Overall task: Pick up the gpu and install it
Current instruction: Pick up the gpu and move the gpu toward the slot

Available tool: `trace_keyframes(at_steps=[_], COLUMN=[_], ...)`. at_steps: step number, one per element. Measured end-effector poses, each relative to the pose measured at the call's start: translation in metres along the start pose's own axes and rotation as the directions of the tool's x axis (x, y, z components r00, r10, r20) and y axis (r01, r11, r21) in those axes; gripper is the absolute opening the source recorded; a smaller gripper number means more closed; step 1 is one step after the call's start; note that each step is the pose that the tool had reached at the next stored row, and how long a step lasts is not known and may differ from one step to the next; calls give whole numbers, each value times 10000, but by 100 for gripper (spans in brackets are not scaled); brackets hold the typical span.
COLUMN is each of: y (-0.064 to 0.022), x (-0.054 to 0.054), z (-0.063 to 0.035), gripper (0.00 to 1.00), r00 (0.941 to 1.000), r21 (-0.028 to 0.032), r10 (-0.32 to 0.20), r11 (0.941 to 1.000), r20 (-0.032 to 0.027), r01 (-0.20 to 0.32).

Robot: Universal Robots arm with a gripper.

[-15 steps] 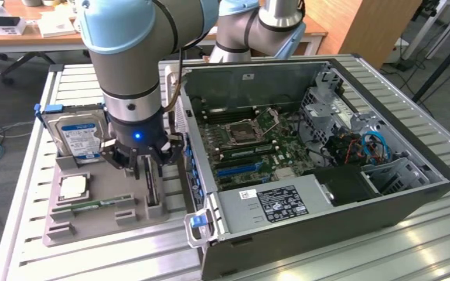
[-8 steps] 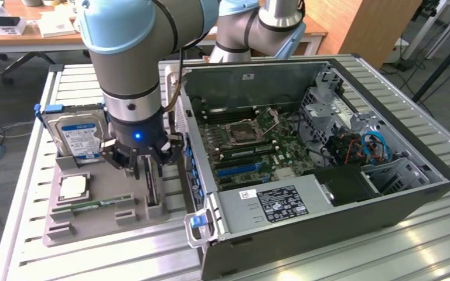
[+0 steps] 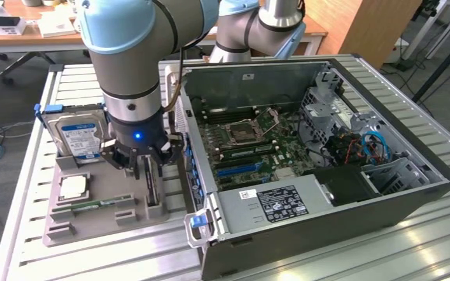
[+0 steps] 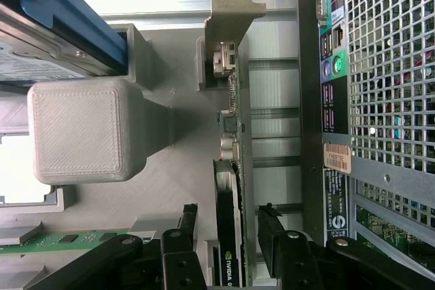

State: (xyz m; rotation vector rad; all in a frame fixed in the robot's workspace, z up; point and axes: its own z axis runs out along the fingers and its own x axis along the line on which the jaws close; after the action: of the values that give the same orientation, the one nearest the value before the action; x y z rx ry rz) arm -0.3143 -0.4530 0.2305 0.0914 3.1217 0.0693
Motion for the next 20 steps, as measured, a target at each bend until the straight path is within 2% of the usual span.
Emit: trace_keyframes(at_steps=[7, 8, 20], y=[0, 0, 0], x=[0, 0, 0], z=[0, 0, 0], gripper=[47, 40, 40], r00=[10000, 10000, 9999], r21=[1, 1, -2], r10=[0, 0, -163], r11=[10000, 10000, 9999], r20=[0, 0, -7], r01=[0, 0, 163])
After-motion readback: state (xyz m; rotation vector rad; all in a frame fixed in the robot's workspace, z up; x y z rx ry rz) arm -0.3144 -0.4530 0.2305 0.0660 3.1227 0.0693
